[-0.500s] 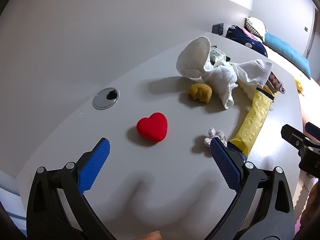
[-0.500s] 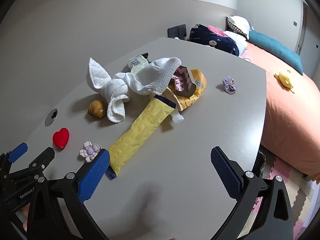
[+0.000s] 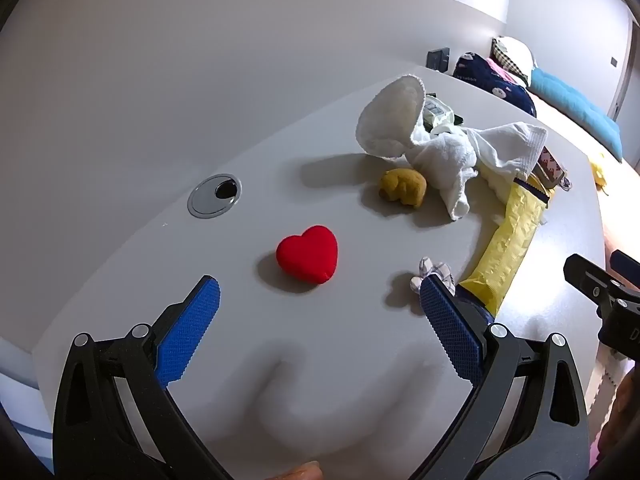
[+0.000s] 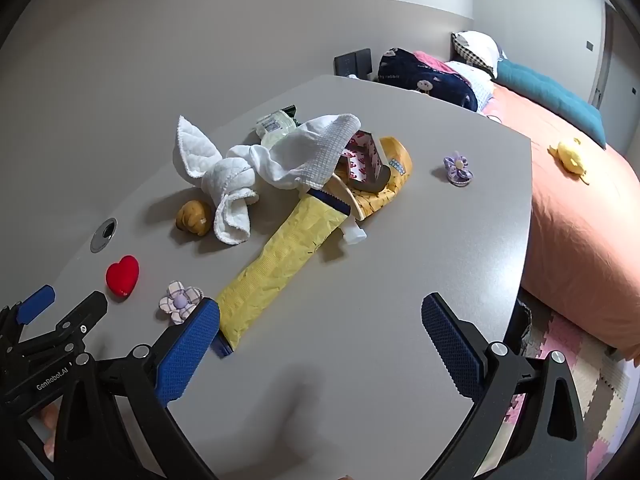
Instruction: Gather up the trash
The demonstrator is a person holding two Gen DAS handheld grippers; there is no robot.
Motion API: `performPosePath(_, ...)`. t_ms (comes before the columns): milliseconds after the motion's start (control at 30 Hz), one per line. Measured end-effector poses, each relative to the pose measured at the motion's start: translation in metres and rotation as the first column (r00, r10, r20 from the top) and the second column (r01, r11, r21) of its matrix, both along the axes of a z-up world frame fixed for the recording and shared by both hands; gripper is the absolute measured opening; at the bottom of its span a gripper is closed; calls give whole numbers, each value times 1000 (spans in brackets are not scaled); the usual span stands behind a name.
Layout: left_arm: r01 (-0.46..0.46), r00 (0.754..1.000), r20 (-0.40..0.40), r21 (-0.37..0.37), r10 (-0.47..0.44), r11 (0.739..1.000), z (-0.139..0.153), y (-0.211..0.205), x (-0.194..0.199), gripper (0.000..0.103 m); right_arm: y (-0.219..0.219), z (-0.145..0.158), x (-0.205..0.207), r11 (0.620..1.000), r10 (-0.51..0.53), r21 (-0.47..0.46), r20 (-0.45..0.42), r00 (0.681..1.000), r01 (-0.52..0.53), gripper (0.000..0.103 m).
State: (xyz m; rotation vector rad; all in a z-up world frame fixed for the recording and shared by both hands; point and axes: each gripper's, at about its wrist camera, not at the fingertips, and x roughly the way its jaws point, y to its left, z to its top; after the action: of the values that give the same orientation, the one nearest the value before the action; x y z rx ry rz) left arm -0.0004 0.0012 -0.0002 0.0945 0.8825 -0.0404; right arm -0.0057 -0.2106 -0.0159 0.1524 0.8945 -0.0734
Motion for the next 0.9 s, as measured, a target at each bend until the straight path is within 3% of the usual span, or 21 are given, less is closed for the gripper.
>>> performPosePath(900, -5, 1000, -10, -6, 5, 1000, 3, 2, 1, 97, 0, 1, -5, 1000, -2, 8, -1, 1000, 2, 100)
